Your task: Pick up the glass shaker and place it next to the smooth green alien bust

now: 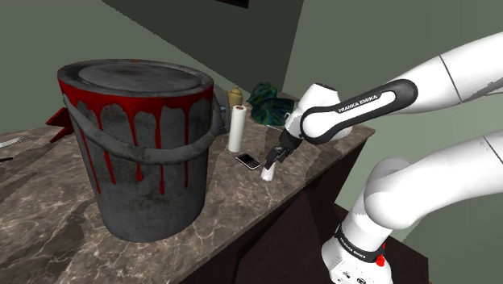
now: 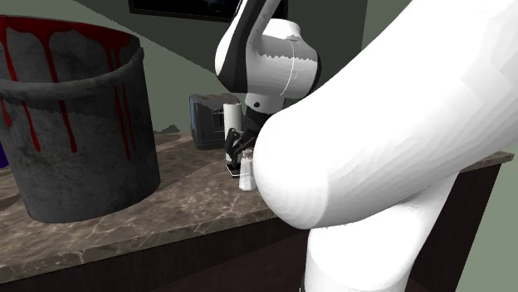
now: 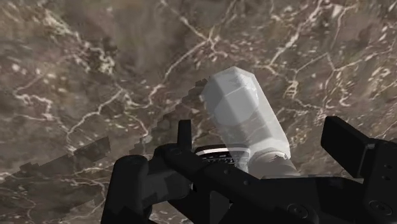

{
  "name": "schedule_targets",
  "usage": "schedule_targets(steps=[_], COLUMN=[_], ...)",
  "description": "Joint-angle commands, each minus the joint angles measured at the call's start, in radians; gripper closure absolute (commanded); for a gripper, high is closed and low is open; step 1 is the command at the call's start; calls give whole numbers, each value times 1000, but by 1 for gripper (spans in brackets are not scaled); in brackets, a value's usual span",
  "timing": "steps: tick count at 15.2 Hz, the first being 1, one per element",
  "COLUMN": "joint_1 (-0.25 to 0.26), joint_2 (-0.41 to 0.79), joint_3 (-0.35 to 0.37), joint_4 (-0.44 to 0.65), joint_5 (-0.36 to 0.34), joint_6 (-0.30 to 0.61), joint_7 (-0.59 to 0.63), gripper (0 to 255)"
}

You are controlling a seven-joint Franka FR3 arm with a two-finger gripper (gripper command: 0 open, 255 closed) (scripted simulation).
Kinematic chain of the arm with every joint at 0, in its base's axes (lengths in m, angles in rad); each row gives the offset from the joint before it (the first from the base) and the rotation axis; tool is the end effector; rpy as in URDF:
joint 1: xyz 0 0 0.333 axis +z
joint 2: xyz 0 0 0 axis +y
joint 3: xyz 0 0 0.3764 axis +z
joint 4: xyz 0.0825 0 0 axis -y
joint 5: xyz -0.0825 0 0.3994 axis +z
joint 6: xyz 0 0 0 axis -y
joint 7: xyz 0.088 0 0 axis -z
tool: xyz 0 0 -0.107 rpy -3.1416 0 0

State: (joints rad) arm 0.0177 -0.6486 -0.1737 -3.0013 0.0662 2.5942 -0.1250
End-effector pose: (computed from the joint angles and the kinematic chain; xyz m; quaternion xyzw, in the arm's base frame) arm 0.2884 -0.0408 0.3745 -0.9902 0.0303 -0.1233 0.0576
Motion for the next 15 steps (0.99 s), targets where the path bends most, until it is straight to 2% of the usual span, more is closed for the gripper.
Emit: schedule_targets(steps=[1, 7, 8, 15], joint_1=[4, 4, 4, 5], joint_2=[15, 15, 15, 15], joint_3=[-2, -2, -2, -1], joint_4=[0, 0, 0, 0], joint_5=[3, 3, 3, 3], joint_6=[17, 17, 17, 17], joint_7=[-2, -2, -2, -1], gripper=[0, 0, 255, 255])
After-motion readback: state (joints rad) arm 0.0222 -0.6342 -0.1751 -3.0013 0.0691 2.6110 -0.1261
